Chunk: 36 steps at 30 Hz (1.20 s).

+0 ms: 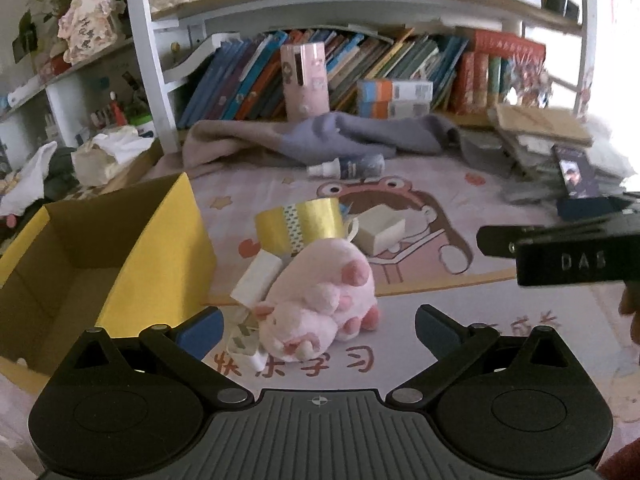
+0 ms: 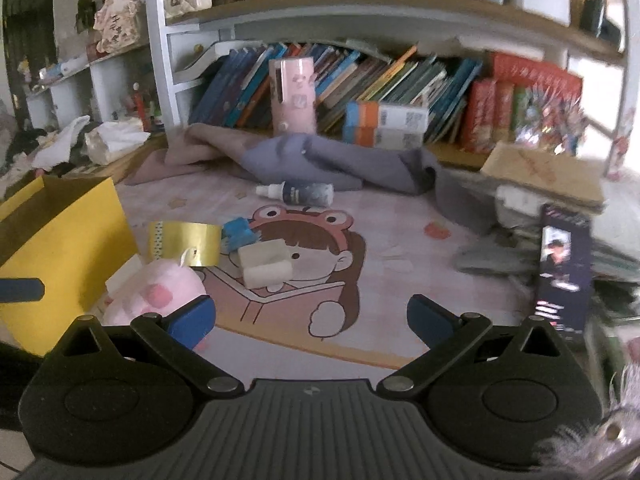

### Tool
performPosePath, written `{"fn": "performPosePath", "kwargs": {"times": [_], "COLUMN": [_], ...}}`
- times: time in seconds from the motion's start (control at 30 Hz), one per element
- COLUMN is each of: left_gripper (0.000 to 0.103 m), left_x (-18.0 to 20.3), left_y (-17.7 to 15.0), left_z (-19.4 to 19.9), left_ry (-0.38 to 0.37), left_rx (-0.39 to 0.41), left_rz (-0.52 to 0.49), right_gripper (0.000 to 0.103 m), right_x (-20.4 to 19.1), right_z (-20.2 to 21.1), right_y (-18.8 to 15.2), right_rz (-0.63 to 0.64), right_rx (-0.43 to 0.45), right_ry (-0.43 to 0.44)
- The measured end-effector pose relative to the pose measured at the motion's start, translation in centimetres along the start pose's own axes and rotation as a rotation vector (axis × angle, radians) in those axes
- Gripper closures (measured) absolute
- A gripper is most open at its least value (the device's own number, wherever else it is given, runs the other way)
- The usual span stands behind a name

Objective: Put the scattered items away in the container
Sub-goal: 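Move both tools toward the pink plush pig and white sponge block, then close the left tool on the pink pig while the right tool grasps the white sponge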

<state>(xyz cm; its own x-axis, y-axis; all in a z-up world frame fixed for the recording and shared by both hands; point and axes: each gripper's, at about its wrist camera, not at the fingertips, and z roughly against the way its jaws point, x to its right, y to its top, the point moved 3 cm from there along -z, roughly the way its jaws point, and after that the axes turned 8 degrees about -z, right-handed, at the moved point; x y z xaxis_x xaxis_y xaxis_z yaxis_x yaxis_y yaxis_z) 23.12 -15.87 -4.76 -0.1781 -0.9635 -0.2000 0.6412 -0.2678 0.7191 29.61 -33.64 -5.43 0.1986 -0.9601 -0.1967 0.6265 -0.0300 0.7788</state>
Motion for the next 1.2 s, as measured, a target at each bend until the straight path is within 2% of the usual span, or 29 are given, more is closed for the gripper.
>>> {"fn": "performPosePath", "kwargs": {"times": [0.3, 0.6, 0.73, 0.87, 0.93, 1.1, 1.2], "left_gripper": [0.0, 0.001, 0.002, 0.009, 0.012, 0.012, 0.015], "left_x": [1.1, 1.0, 1.2, 1.7, 1.8, 1.9, 1.9], "left_y": [1.4, 1.6, 1.4, 1.1, 0.9, 0.7, 0.8], "left_z": [-3.7, -6.3, -6.7, -7.4, -7.8, -8.5, -8.7], "left_ry": [0.055, 0.069, 0.072, 0.063, 0.056, 0.076, 0.079], "left_rx": [-0.006, -0.035, -0.03, -0.062, -0.082, -0.091, -0.086], "left_rz": [-0.068, -0.069, -0.084, -0.118, -0.118, -0.113, -0.111], "right_gripper": [0.0, 0.001, 0.002, 0.002, 0.004, 0.009, 0.017], "right_x": [1.1, -1.4, -2.3, -3.1, -3.2, -3.2, -3.0], "right_z": [-7.0, -12.4, -13.7, -14.6, -15.0, -15.8, -16.2], "right_y": [1.5, 1.6, 1.5, 1.4, 1.4, 1.5, 1.4], "right_rz": [0.075, 0.201, 0.242, 0.275, 0.28, 0.245, 0.213], "right_rx": [-0.083, -0.145, -0.137, -0.129, -0.133, -0.152, -0.178], "right_ry": [0.073, 0.148, 0.161, 0.165, 0.168, 0.195, 0.212]}}
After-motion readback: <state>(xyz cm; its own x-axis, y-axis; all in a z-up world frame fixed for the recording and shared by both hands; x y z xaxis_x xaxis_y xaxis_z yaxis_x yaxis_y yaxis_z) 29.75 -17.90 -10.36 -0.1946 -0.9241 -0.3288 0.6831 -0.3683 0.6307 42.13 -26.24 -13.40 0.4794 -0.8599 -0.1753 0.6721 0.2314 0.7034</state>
